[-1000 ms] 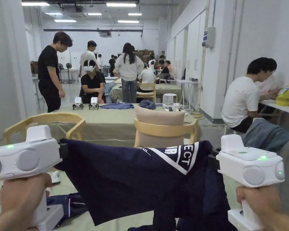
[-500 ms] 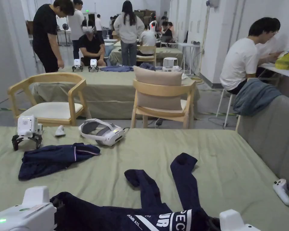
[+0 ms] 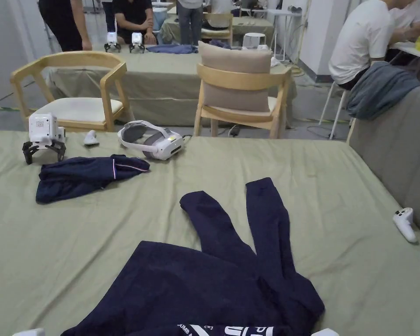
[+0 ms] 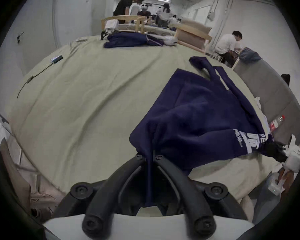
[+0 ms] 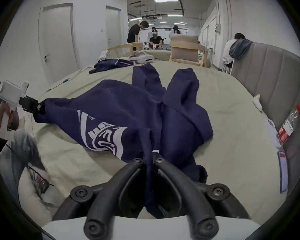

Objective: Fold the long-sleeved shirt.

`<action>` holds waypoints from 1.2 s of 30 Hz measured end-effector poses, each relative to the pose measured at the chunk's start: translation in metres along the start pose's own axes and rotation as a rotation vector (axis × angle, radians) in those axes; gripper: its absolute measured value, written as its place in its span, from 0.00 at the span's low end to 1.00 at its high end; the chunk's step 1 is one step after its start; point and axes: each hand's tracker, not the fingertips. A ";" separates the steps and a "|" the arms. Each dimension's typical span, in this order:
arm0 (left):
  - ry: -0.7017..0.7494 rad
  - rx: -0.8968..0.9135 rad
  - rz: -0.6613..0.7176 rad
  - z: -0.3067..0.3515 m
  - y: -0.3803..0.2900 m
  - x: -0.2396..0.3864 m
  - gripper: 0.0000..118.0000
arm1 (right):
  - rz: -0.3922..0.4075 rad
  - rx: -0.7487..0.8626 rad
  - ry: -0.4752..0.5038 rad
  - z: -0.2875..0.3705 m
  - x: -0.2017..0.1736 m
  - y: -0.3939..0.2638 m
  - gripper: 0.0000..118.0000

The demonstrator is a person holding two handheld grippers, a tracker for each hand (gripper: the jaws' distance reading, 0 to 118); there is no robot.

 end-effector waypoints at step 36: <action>-0.108 0.211 -0.150 -0.074 0.121 0.127 0.03 | -0.420 -0.273 -0.052 -0.137 0.132 0.090 0.16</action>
